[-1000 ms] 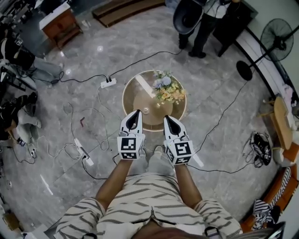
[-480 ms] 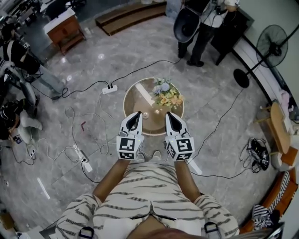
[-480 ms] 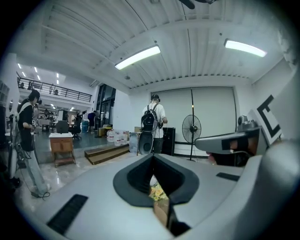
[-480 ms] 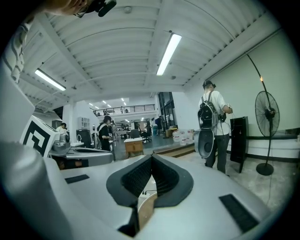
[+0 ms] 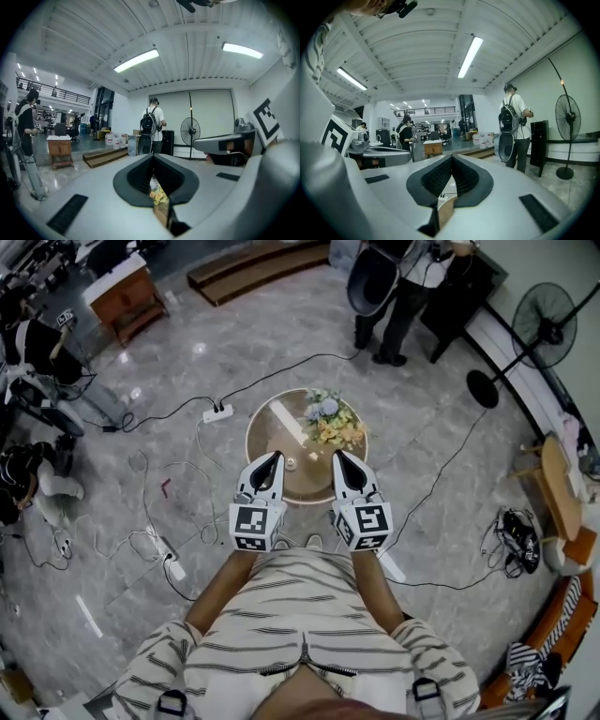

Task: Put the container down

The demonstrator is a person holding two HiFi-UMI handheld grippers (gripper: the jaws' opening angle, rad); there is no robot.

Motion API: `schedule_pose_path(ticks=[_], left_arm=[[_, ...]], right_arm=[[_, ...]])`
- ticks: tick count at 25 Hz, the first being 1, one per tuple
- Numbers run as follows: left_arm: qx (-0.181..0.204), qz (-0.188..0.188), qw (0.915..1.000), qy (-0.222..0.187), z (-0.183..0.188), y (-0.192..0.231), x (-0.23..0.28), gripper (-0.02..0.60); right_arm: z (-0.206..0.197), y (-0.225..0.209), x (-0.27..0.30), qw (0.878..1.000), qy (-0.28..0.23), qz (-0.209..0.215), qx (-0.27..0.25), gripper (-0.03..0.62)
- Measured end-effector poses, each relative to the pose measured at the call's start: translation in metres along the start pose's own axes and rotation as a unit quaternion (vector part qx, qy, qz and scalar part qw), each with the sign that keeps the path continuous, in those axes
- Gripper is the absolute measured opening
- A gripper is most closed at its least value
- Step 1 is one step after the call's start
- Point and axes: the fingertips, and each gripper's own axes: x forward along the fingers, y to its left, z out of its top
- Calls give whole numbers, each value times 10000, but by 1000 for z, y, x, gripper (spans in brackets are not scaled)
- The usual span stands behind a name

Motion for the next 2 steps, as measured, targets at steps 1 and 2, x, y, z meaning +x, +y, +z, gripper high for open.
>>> schedule_pose_path(ticks=[1,2], left_arm=[[1,1,10000,-17,2,0,1,0],[2,2,10000,-33,3,0,3,0]], right_arm=[[2,-2,1,10000,-24,-9,-17,-5],[5,-5,1,10000,-47,-17,-33,-5]])
